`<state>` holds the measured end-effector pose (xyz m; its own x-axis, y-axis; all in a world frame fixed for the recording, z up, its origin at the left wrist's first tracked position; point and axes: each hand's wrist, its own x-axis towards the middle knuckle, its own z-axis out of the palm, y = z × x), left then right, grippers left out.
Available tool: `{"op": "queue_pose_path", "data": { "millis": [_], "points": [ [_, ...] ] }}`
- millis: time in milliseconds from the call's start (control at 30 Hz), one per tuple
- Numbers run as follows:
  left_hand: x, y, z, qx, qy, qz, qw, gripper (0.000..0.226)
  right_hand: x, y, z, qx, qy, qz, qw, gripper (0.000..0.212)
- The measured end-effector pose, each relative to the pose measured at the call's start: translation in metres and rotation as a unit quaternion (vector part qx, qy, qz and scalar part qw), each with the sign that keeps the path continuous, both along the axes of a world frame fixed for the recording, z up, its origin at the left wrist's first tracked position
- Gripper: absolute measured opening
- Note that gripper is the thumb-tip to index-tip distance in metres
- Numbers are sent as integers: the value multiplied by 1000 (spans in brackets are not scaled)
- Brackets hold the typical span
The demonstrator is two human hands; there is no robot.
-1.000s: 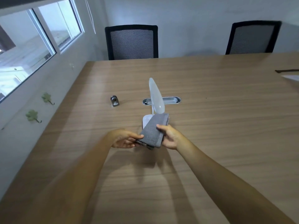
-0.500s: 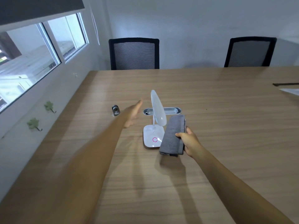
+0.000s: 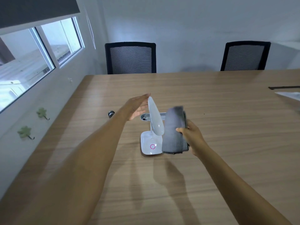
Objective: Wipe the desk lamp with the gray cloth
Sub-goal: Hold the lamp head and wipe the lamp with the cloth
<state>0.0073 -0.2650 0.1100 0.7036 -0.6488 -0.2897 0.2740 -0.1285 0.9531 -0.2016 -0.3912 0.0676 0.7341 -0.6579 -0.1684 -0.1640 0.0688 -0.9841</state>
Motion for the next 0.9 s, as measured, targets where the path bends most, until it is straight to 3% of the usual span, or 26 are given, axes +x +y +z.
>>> {"op": "queue_pose_path", "data": {
  "millis": [200,333,433,567,733,900],
  "points": [
    [-2,0,2,-1,-9,-5,1000,54,8,-3,83,73,-108,-59,990,23],
    [0,-3,0,4,-13,3,1000,43,8,9,120,75,-120,47,989,19],
    [2,-5,-1,11,-24,8,1000,48,11,24,120,30,-60,144,987,17],
    [0,-6,0,14,-29,16,999,48,8,24,107,-11,-9,116,993,23],
    [-2,-4,5,17,-26,6,999,26,-3,6,111,-45,-14,-4,999,25],
    [-1,-5,5,33,-39,1,999,31,0,24,122,28,-87,86,992,21]
  ]
}}
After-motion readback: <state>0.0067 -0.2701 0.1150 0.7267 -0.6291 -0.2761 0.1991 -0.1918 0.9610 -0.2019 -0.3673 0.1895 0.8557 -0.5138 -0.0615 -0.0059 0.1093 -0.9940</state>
